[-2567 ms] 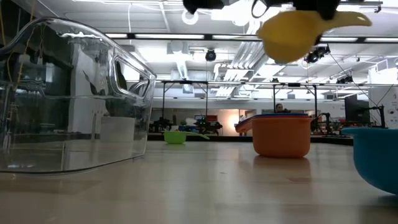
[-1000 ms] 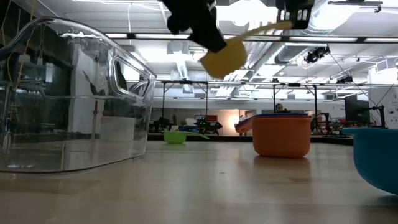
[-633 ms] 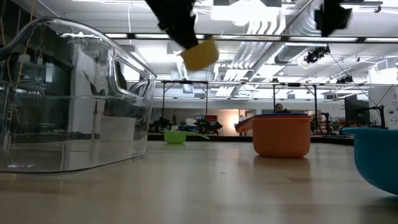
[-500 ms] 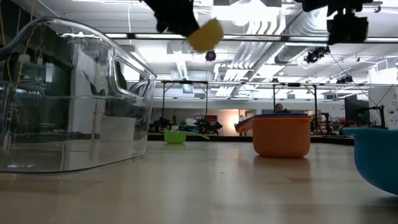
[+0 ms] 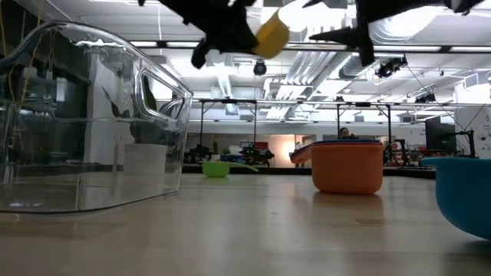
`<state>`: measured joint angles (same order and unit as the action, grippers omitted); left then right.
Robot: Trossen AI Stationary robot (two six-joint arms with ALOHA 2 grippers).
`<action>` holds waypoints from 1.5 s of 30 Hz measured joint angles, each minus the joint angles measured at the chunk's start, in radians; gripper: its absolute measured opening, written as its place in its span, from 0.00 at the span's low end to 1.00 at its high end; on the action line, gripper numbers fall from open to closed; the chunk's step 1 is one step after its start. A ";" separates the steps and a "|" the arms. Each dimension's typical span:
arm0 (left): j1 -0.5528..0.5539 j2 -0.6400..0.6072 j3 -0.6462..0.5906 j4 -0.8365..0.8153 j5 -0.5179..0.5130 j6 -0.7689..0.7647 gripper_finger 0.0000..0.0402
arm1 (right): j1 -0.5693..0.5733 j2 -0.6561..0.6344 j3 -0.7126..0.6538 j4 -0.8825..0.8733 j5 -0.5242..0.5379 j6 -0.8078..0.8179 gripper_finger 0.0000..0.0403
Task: Nest measuring cups in basket
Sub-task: Stack the yellow measuring cup on top of the blue measuring cup
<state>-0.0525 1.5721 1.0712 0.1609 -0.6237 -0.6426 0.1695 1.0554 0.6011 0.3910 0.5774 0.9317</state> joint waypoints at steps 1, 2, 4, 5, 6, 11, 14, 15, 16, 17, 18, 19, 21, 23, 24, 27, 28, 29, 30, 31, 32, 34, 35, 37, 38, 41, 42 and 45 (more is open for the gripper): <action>0.000 0.028 0.021 0.014 0.004 -0.001 0.00 | -0.010 0.019 0.020 -0.003 0.007 -0.023 0.58; 0.000 0.050 0.037 0.026 0.015 -0.001 0.00 | -0.021 0.046 0.048 -0.005 0.009 -0.047 0.58; 0.000 0.080 0.059 0.007 0.028 -0.002 0.00 | -0.038 0.086 0.094 -0.019 0.002 -0.102 0.58; 0.000 0.104 0.076 0.020 0.037 -0.002 0.00 | -0.042 0.097 0.116 -0.037 0.001 -0.123 0.58; 0.000 0.115 0.084 0.018 0.040 -0.003 0.00 | -0.049 0.113 0.144 -0.051 -0.003 -0.129 0.58; 0.002 0.129 0.103 -0.005 0.034 0.008 0.00 | -0.065 0.155 0.236 -0.218 -0.005 -0.129 0.55; 0.004 0.127 0.104 -0.028 0.027 0.006 0.00 | -0.065 0.162 0.268 -0.279 0.010 -0.129 0.48; 0.006 0.127 0.103 -0.030 0.021 0.005 0.00 | -0.065 0.164 0.276 -0.283 0.015 -0.129 0.45; 0.006 0.127 0.102 -0.031 0.016 0.004 0.00 | -0.064 0.162 0.280 -0.305 0.024 -0.129 0.41; 0.006 0.127 0.103 -0.035 0.013 0.004 0.00 | -0.065 0.163 0.284 -0.311 0.025 -0.129 0.37; 0.006 0.127 0.103 -0.034 0.010 0.004 0.00 | -0.065 0.164 0.288 -0.306 0.025 -0.129 0.32; 0.006 0.127 0.103 -0.033 0.008 0.003 0.00 | -0.065 0.163 0.289 -0.305 0.027 -0.129 0.27; 0.008 0.127 0.103 -0.031 0.006 0.002 0.01 | -0.065 0.163 0.289 -0.307 0.042 -0.129 0.14; 0.009 0.127 0.103 -0.029 0.002 0.022 0.02 | -0.064 0.163 0.289 -0.316 0.047 -0.130 0.04; 0.010 0.127 0.103 -0.027 0.005 0.035 0.03 | -0.065 0.162 0.289 -0.318 0.043 -0.134 0.03; 0.010 0.127 0.103 -0.028 0.018 0.077 0.07 | -0.065 0.160 0.289 -0.336 0.022 -0.141 0.03; 0.012 0.127 0.103 -0.029 0.031 0.096 0.09 | -0.065 0.153 0.289 -0.349 0.017 -0.150 0.01; 0.015 0.122 0.103 -0.031 0.055 0.111 0.10 | -0.065 0.142 0.289 -0.368 0.014 -0.162 0.01; 0.022 0.116 0.103 -0.036 0.089 0.127 0.12 | -0.064 0.125 0.289 -0.393 0.014 -0.172 0.01; 0.029 0.107 0.103 -0.043 0.125 0.142 0.15 | -0.066 0.104 0.289 -0.427 0.017 -0.173 0.01; 0.037 0.096 0.103 -0.059 0.158 0.155 0.17 | -0.072 0.080 0.289 -0.460 0.015 -0.174 0.01; 0.054 0.072 0.104 -0.103 0.204 0.189 0.23 | -0.080 0.023 0.289 -0.571 0.011 -0.177 0.00; 0.063 0.053 0.103 -0.144 0.222 0.212 0.26 | -0.084 -0.007 0.289 -0.624 -0.004 -0.173 0.01; 0.075 0.009 0.103 -0.213 0.243 0.257 0.31 | -0.091 -0.063 0.289 -0.753 -0.072 -0.161 0.00; 0.079 -0.015 0.104 -0.247 0.251 0.275 0.34 | -0.096 -0.085 0.289 -0.813 -0.133 -0.154 0.00; 0.082 -0.093 0.103 -0.319 0.307 0.338 0.38 | -0.109 -0.117 0.286 -0.953 -0.395 -0.128 0.00; 0.080 -0.119 0.104 -0.326 0.346 0.367 0.39 | -0.114 -0.116 0.280 -0.964 -0.514 -0.128 0.00; 0.066 -0.182 0.104 -0.307 0.478 0.431 0.40 | -0.123 -0.079 0.254 -0.898 -0.822 -0.127 0.00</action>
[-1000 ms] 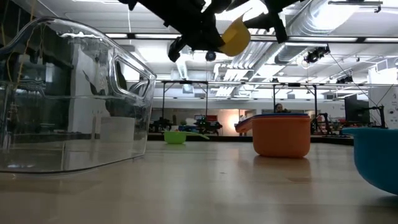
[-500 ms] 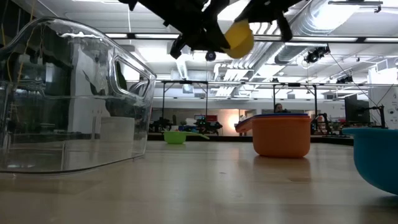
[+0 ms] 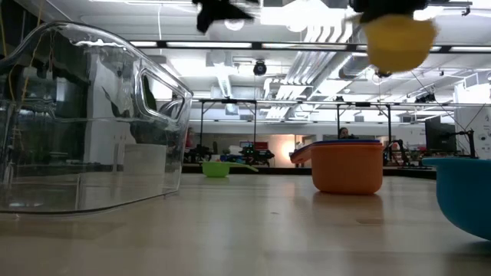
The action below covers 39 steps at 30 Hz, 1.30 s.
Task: Nest measuring cups in basket
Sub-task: Stack the yellow measuring cup on top of the blue measuring cup
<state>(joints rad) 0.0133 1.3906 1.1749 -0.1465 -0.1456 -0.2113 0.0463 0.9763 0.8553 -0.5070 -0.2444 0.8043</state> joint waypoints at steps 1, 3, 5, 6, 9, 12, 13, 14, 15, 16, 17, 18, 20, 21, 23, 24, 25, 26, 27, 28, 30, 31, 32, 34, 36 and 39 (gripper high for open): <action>-0.007 -0.020 0.000 0.003 0.033 0.004 0.39 | -0.003 0.021 -0.008 0.045 -0.064 -0.001 0.00; -0.022 -0.047 0.000 0.046 0.085 0.005 0.39 | -0.011 0.071 -0.026 0.165 -0.138 -0.031 0.00; -0.042 -0.071 0.000 0.070 0.097 0.004 0.39 | -0.025 0.133 -0.046 0.287 -0.193 -0.082 0.00; -0.052 -0.079 0.000 0.094 0.097 0.004 0.39 | -0.036 0.163 -0.058 0.357 -0.224 -0.105 0.00; -0.081 -0.095 0.001 0.147 0.097 0.004 0.39 | -0.087 0.253 -0.114 0.506 -0.347 -0.101 0.00; -0.105 -0.103 0.000 0.171 0.095 0.005 0.39 | -0.151 0.314 -0.154 0.594 -0.431 -0.065 0.00; -0.110 -0.103 0.000 0.171 0.088 0.004 0.39 | -0.171 0.327 -0.160 0.614 -0.452 -0.065 0.00; -0.116 -0.103 0.000 0.169 0.078 0.004 0.39 | -0.187 0.335 -0.164 0.630 -0.471 -0.072 0.00; -0.120 -0.102 0.000 0.167 0.067 0.004 0.39 | -0.199 0.342 -0.166 0.638 -0.489 -0.084 0.00; -0.124 -0.101 -0.001 0.165 0.056 0.004 0.39 | -0.211 0.352 -0.167 0.643 -0.505 -0.100 0.00; -0.128 -0.101 -0.001 0.165 0.046 0.004 0.39 | -0.219 0.361 -0.167 0.642 -0.524 -0.110 0.00; -0.131 -0.099 -0.001 0.167 0.039 0.004 0.39 | -0.228 0.371 -0.167 0.640 -0.547 -0.118 0.00; -0.135 -0.094 0.000 0.166 0.030 0.003 0.39 | -0.237 0.394 -0.167 0.643 -0.577 -0.131 0.00; -0.137 -0.093 -0.002 0.161 0.028 0.003 0.39 | -0.238 0.405 -0.167 0.639 -0.579 -0.134 0.00; -0.139 -0.094 -0.002 0.167 0.026 0.004 0.39 | -0.238 0.432 -0.167 0.644 -0.577 -0.151 0.00; -0.139 -0.094 -0.001 0.169 0.016 0.004 0.39 | -0.238 0.444 -0.167 0.644 -0.577 -0.153 0.00; -0.139 -0.094 -0.001 0.168 0.002 0.003 0.39 | -0.238 0.457 -0.167 0.648 -0.576 -0.155 0.00; -0.140 -0.094 -0.001 0.167 -0.012 0.004 0.39 | -0.238 0.470 -0.167 0.653 -0.573 -0.157 0.00; -0.139 -0.094 -0.001 0.166 -0.022 0.004 0.39 | -0.239 0.480 -0.167 0.653 -0.571 -0.158 0.00; -0.139 -0.094 -0.001 0.167 -0.027 0.004 0.39 | -0.242 0.490 -0.167 0.652 -0.576 -0.158 0.00; -0.139 -0.094 -0.001 0.168 -0.033 0.004 0.39 | -0.243 0.503 -0.167 0.652 -0.579 -0.158 0.00; -0.139 -0.094 -0.001 0.167 -0.033 0.004 0.39 | -0.243 0.507 -0.167 0.652 -0.579 -0.159 0.00; -0.139 -0.094 -0.001 0.167 -0.033 0.004 0.39 | -0.243 0.511 -0.167 0.652 -0.579 -0.169 0.00; -0.139 -0.094 -0.001 0.167 -0.033 0.004 0.39 | -0.243 0.514 -0.167 0.652 -0.577 -0.176 0.00; -0.139 -0.094 -0.001 0.166 -0.033 0.004 0.39 | -0.243 0.514 -0.167 0.651 -0.559 -0.175 0.00; -0.139 -0.094 -0.001 0.167 -0.033 0.005 0.39 | -0.243 0.514 -0.167 0.651 -0.550 -0.174 0.02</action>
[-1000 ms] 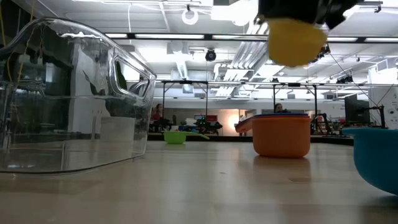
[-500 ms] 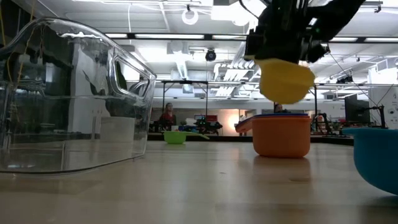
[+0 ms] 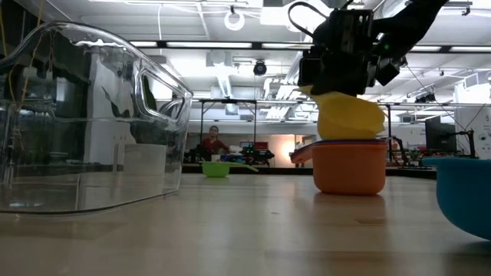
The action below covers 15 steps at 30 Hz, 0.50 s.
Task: Nest measuring cups in basket
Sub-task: Stack the yellow measuring cup on top of the blue measuring cup
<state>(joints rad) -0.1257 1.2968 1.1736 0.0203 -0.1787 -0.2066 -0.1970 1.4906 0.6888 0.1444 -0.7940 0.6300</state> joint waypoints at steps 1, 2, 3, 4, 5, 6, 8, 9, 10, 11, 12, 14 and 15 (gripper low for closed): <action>0.000 0.000 0.000 0.000 0.000 0.000 0.39 | 0.000 0.000 0.000 0.000 -0.002 0.000 0.02; 0.000 0.000 0.000 0.000 0.000 0.000 0.39 | 0.000 0.000 0.000 0.000 -0.003 0.004 0.03; 0.000 0.000 0.000 0.000 0.000 0.000 0.39 | 0.000 0.000 0.000 -0.001 -0.002 0.021 0.04; 0.000 0.000 0.000 0.000 0.000 0.001 0.39 | 0.000 0.000 0.000 -0.003 -0.003 0.035 0.06; 0.000 0.000 0.000 0.000 0.000 0.001 0.39 | -0.002 0.000 0.000 -0.005 -0.003 0.047 0.08; 0.000 0.000 0.000 0.000 0.000 0.001 0.39 | -0.002 0.000 0.000 -0.006 -0.003 0.053 0.10; 0.000 0.000 0.000 0.000 0.000 0.001 0.39 | -0.006 0.000 0.000 -0.012 -0.003 0.069 0.16; 0.000 0.000 0.000 0.000 0.000 0.001 0.39 | -0.007 0.000 0.000 -0.014 -0.002 0.074 0.19; 0.000 0.000 0.000 -0.001 0.000 0.001 0.39 | -0.011 0.000 0.000 -0.013 0.000 0.077 0.23; 0.000 0.000 0.000 -0.001 0.000 0.001 0.39 | -0.015 0.000 0.000 -0.013 0.003 0.078 0.27; 0.000 0.000 0.000 -0.001 0.000 0.001 0.39 | -0.021 0.000 0.000 -0.013 0.007 0.079 0.30; 0.001 0.000 0.000 -0.001 0.000 0.001 0.39 | -0.036 0.000 0.003 -0.021 0.008 0.079 0.37; 0.001 0.000 0.000 -0.001 0.000 0.001 0.39 | -0.044 0.000 0.006 -0.025 0.008 0.077 0.41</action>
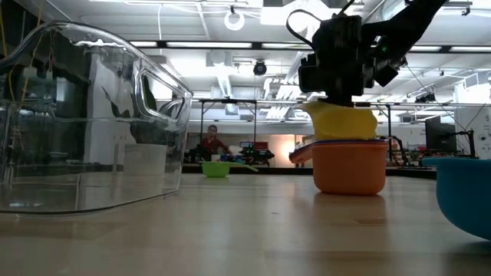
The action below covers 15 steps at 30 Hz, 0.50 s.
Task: Nest measuring cups in basket
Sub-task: Stack the yellow measuring cup on top of the blue measuring cup
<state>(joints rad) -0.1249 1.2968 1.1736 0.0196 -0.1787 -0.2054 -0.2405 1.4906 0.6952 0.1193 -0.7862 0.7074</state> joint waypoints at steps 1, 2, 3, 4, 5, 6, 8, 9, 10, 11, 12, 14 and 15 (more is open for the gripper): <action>0.000 0.000 0.000 0.000 0.000 0.000 0.39 | -0.009 0.000 0.006 -0.008 -0.003 0.000 0.43; 0.000 0.000 0.000 0.000 0.000 0.000 0.39 | -0.018 0.000 0.012 -0.016 -0.012 0.000 0.46; 0.000 0.000 0.000 0.000 0.000 0.000 0.39 | -0.028 0.000 0.018 -0.030 -0.021 -0.003 0.47; 0.000 0.000 0.000 0.000 -0.004 0.000 0.39 | -0.037 0.000 0.026 -0.051 -0.031 -0.010 0.49; 0.000 0.000 0.000 0.000 -0.010 0.000 0.39 | -0.046 0.000 0.034 -0.082 -0.035 -0.020 0.49; 0.000 0.000 0.000 0.000 -0.015 0.000 0.39 | -0.054 -0.001 0.043 -0.120 -0.034 -0.037 0.49; 0.000 0.000 0.000 0.000 -0.018 0.000 0.39 | -0.067 -0.006 0.059 -0.194 -0.030 -0.076 0.50; 0.000 0.000 0.000 0.000 -0.018 0.000 0.39 | -0.073 -0.006 0.068 -0.223 -0.027 -0.095 0.50; 0.000 0.000 0.000 0.000 -0.019 0.000 0.39 | -0.078 -0.007 0.075 -0.254 -0.026 -0.112 0.50; 0.000 0.000 0.000 0.000 -0.019 0.000 0.39 | -0.083 -0.008 0.082 -0.283 -0.027 -0.129 0.50; 0.000 0.000 0.000 0.000 -0.019 0.000 0.39 | -0.088 -0.010 0.090 -0.309 -0.026 -0.144 0.50; 0.000 0.000 0.000 0.000 -0.019 0.000 0.39 | -0.095 -0.018 0.109 -0.336 -0.014 -0.172 0.50; 0.000 0.000 0.000 0.000 -0.019 0.000 0.39 | -0.100 -0.027 0.116 -0.343 -0.002 -0.185 0.50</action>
<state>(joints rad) -0.1249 1.2968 1.1740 0.0193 -0.1974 -0.2050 -0.3408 1.4631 0.8114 -0.2235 -0.7884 0.5220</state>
